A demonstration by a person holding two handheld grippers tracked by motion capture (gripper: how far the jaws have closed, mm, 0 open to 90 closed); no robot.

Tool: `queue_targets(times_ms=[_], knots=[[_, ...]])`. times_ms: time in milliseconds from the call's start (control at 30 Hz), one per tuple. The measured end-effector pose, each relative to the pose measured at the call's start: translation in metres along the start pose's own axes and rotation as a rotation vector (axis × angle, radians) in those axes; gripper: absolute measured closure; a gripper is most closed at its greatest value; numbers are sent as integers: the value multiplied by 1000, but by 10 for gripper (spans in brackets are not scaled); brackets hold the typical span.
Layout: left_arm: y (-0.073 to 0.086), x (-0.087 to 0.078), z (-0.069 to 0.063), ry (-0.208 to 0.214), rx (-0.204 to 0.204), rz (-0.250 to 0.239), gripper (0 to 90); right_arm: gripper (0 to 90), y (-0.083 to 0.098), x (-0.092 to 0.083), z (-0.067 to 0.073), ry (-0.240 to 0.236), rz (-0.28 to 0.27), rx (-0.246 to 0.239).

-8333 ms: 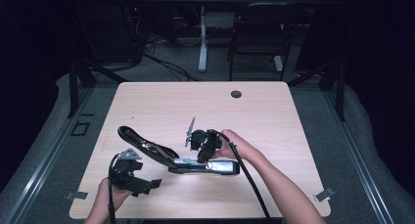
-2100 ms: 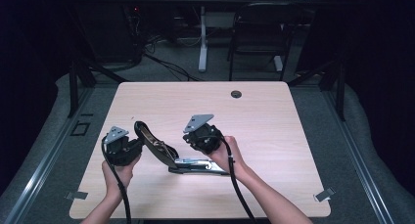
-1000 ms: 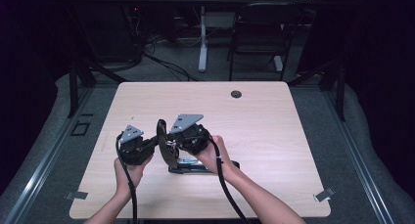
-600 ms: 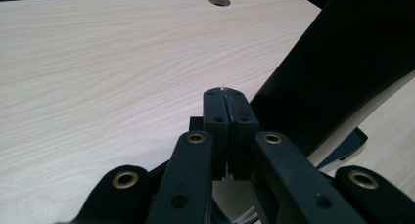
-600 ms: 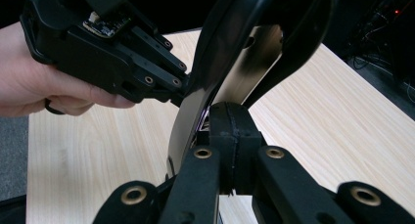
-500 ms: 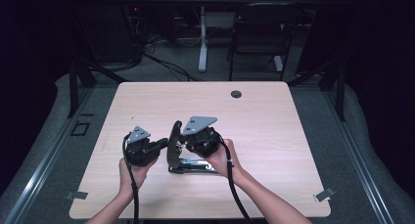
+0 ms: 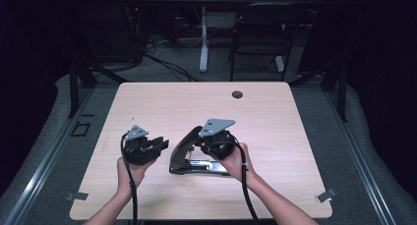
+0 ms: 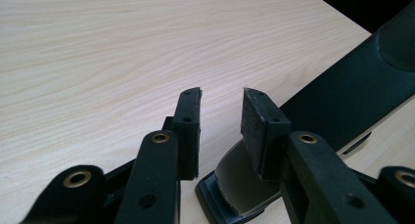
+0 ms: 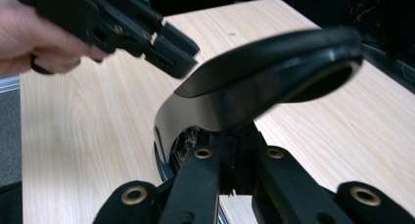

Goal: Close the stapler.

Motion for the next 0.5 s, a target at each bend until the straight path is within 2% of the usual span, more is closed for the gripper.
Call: queue_targets(times_ms=[333,500], knots=[[3,2,3,-9,-15,26,516,900,18,-7,-8,-2,18,28],[5,3,5,-12,-24,40,473,900,29,-10,-14,15,20,42]])
Point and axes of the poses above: each handheld gripper's, and its own axes: x roughly forward along the jaws, y roughly out of its underside, z roughly to its left, the point moved 9 cm from there along x, roughly forward along the jaws, and after that the axes turned 5 degrees about y, right-handed, at the moved point
